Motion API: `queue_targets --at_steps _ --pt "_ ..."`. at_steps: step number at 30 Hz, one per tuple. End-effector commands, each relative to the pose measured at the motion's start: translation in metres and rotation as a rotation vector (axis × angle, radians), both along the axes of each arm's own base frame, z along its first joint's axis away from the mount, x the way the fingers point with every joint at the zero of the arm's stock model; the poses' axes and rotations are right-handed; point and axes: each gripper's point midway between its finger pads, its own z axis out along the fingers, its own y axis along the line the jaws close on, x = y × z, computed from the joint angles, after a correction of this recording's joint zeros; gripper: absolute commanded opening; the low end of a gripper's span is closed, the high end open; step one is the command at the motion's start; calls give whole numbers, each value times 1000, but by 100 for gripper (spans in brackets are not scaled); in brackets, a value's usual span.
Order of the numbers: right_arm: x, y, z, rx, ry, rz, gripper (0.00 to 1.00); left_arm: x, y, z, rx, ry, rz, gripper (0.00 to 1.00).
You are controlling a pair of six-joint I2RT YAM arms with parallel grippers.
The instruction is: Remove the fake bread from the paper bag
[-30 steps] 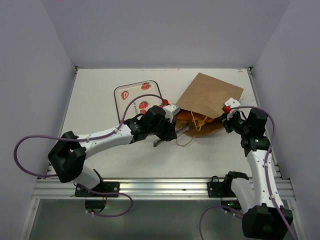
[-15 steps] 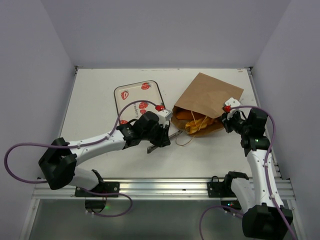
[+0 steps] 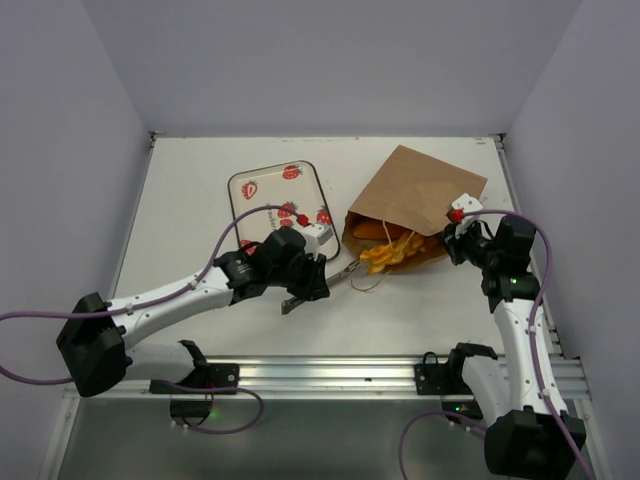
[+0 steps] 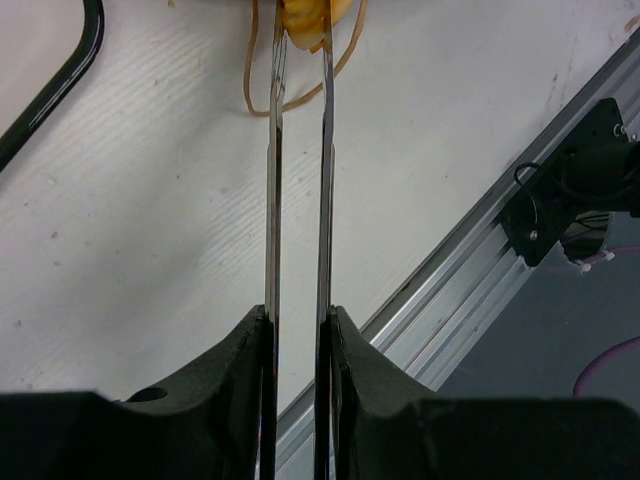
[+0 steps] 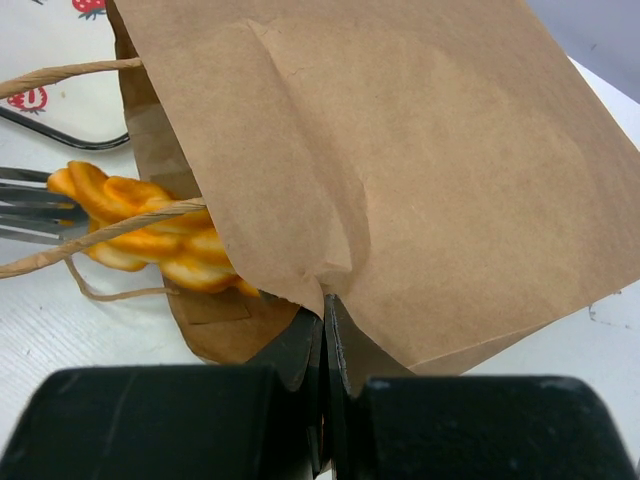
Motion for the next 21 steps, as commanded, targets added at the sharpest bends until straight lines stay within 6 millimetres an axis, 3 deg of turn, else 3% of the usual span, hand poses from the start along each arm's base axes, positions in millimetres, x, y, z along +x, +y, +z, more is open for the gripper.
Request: queue_targets --at_steps 1,13,21 --pt "12 -1 29 26 -84 -23 0 -11 8 16 -30 3 -15 0" --pt "17 -6 28 37 -66 -63 0 -36 39 21 5 43 -2 0" --pt "19 -9 29 41 -60 -87 0 -53 70 27 50 56 36 0"
